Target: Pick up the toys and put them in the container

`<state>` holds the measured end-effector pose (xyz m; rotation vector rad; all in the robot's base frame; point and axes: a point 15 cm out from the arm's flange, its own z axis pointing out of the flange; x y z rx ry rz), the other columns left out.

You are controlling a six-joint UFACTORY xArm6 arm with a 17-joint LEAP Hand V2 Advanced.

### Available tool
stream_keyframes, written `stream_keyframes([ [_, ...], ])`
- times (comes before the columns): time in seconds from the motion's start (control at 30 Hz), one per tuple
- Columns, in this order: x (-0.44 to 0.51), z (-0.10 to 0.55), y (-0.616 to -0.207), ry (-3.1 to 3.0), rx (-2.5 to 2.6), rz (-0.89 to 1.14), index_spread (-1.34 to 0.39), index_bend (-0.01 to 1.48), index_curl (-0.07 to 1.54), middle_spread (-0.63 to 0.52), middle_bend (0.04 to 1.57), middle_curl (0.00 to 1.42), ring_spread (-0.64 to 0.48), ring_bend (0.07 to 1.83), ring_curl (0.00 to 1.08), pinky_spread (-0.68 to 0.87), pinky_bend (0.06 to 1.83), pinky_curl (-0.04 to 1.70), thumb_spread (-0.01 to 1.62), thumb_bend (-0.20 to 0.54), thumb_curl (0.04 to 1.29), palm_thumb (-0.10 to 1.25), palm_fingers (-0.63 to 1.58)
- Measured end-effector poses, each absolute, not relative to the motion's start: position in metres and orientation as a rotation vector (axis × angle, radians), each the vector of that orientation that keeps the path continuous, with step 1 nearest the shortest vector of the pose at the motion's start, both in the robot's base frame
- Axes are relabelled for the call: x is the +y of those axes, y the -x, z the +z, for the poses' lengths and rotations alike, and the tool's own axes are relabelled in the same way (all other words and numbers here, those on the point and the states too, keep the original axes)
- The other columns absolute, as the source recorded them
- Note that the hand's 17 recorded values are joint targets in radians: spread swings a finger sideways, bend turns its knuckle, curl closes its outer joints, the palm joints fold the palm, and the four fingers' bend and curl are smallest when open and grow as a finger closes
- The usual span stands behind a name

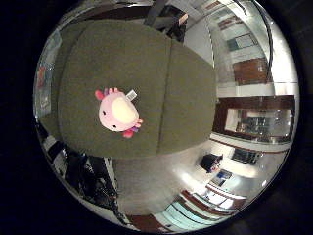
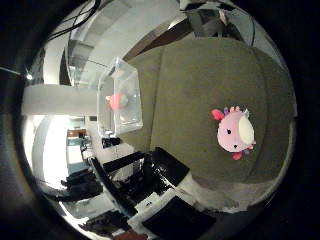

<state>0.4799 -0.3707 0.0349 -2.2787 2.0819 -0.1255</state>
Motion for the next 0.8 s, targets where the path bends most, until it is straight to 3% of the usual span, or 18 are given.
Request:
stream_keyframes([
  [0.37, -0.42, -0.025, -0.478, 2.177, 2.192, -0.098, -0.39, 0.18, 0.32, 0.0, 0.19, 0.32, 0.14, 0.32, 0.24, 0.29, 0.6, 0.02, 1.06, -0.024, 0.28, 0.47, 0.18],
  [0.8, -0.403, -0.083, -0.455, 2.183, 2.202, 0.044, -0.39, 0.18, 0.31, 0.0, 0.19, 0.32, 0.16, 0.31, 0.24, 0.31, 0.59, 0.03, 1.06, -0.024, 0.28, 0.46, 0.18],
])
